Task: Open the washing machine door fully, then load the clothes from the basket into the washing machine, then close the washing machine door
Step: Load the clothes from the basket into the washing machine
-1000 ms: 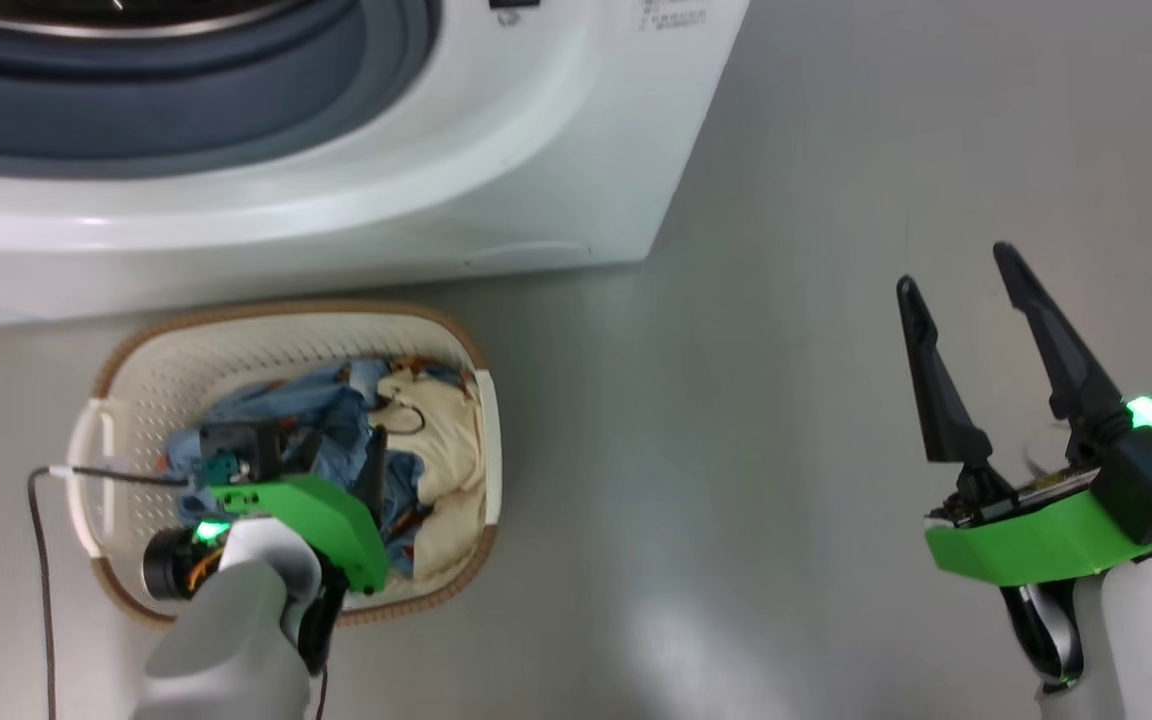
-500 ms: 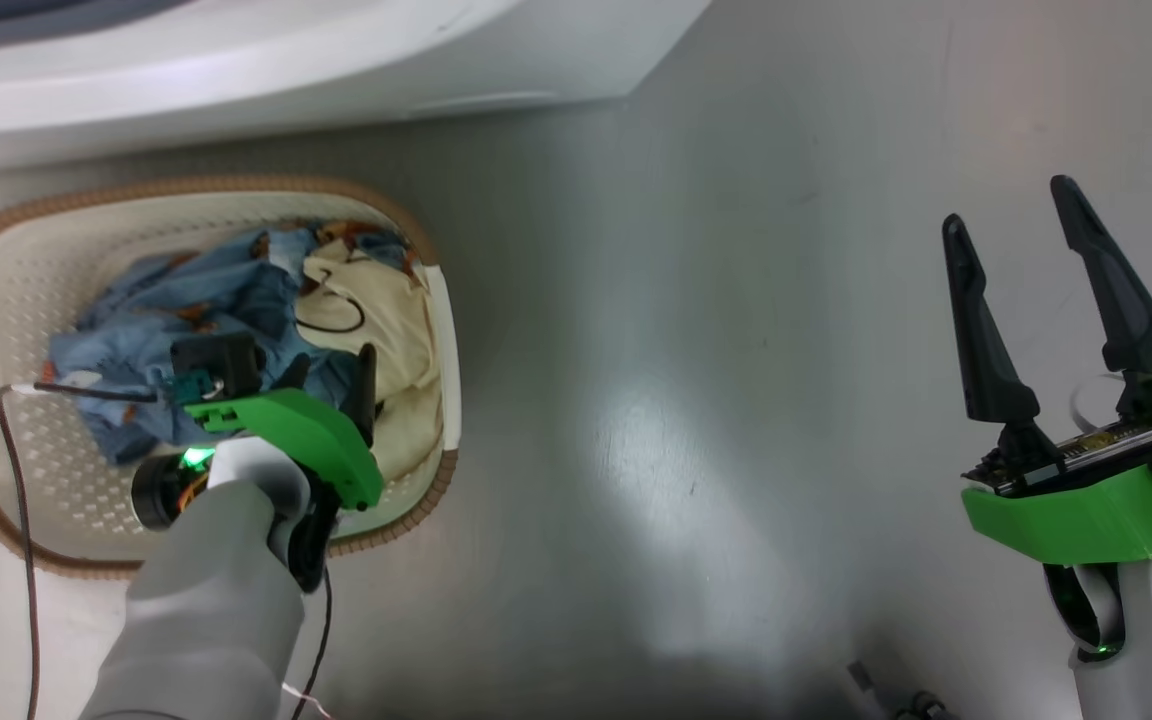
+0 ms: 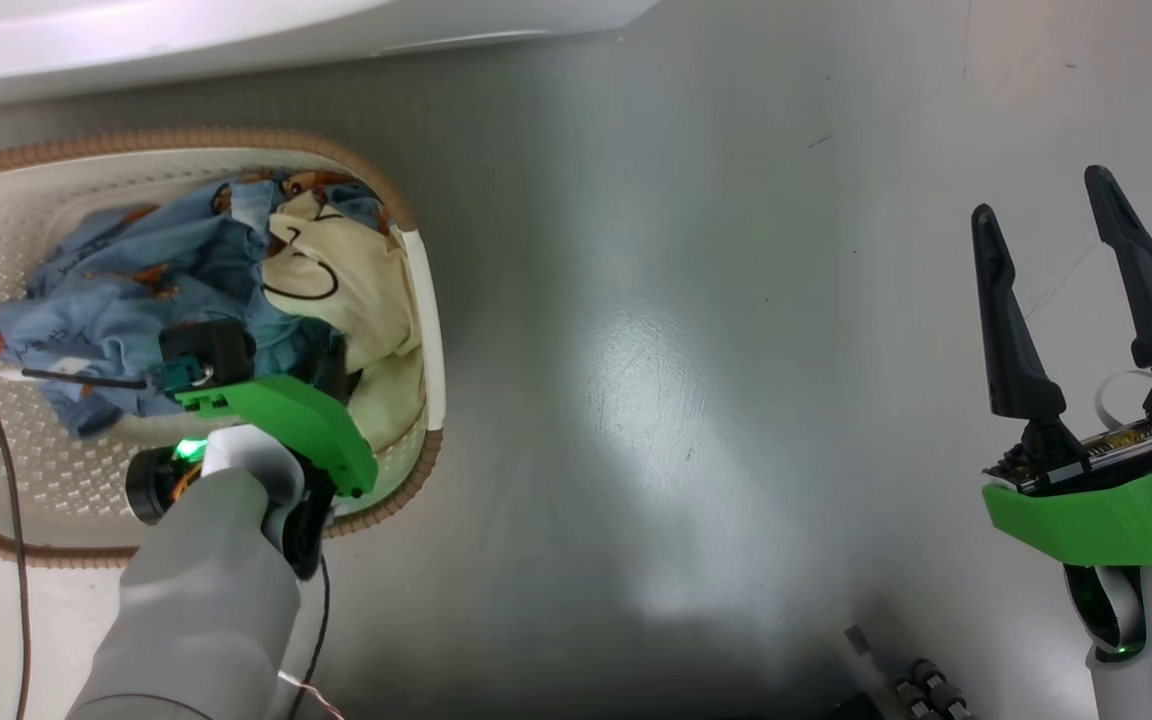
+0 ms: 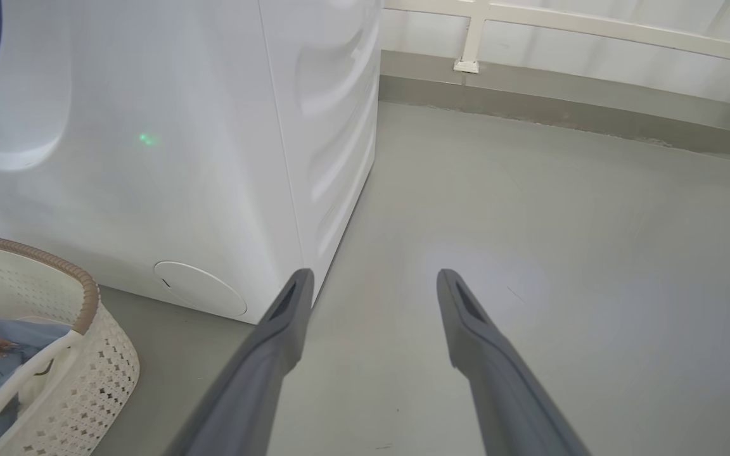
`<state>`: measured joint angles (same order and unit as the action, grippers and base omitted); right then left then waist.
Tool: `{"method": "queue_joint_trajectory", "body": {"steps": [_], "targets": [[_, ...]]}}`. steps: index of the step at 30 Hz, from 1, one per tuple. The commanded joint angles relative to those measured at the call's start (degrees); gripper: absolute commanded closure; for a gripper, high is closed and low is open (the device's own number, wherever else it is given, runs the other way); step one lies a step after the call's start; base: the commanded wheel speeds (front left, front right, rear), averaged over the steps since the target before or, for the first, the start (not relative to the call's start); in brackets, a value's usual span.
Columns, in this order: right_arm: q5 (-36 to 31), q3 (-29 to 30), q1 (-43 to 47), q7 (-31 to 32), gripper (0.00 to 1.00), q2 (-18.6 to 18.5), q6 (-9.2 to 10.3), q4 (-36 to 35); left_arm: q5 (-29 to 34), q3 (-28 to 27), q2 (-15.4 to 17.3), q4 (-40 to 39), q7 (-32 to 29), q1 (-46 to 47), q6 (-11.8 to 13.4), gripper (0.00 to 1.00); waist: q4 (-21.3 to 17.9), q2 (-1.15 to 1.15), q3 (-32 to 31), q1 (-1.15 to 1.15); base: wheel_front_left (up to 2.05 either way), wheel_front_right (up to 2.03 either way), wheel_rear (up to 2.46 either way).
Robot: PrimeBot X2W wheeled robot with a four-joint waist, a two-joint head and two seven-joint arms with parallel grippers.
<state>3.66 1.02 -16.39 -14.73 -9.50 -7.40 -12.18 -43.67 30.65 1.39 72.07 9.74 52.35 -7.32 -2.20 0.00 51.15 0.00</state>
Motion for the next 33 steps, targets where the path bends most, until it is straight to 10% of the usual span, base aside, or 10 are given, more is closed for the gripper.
{"method": "queue_joint_trajectory", "body": {"steps": [1, 25, 33], "targets": [[-0.06, -0.81, 2.44, -0.27, 0.0, -0.4, -0.09, -1.49, -0.95, -0.37, 1.49, 0.15, 0.53, -1.35, -0.16, 0.91, 0.03, 0.0, -0.14, 0.0, 0.0, 0.0, 0.0], [0.18, -0.49, 2.87, -0.27, 0.0, -0.82, -0.09, -0.01, -0.98, 3.76, 5.17, -1.33, 5.18, -2.73, -0.03, 1.0, 2.66, 0.0, -6.98, 0.0, 0.0, 0.0, 0.0], [0.3, 0.03, 3.09, -0.27, 0.0, -0.87, -0.09, 0.47, 5.6, -4.5, 8.91, -16.8, 5.24, -7.39, 4.9, 1.0, 3.63, 0.0, -10.04, 0.0, 0.0, 0.0, 0.0]]}}
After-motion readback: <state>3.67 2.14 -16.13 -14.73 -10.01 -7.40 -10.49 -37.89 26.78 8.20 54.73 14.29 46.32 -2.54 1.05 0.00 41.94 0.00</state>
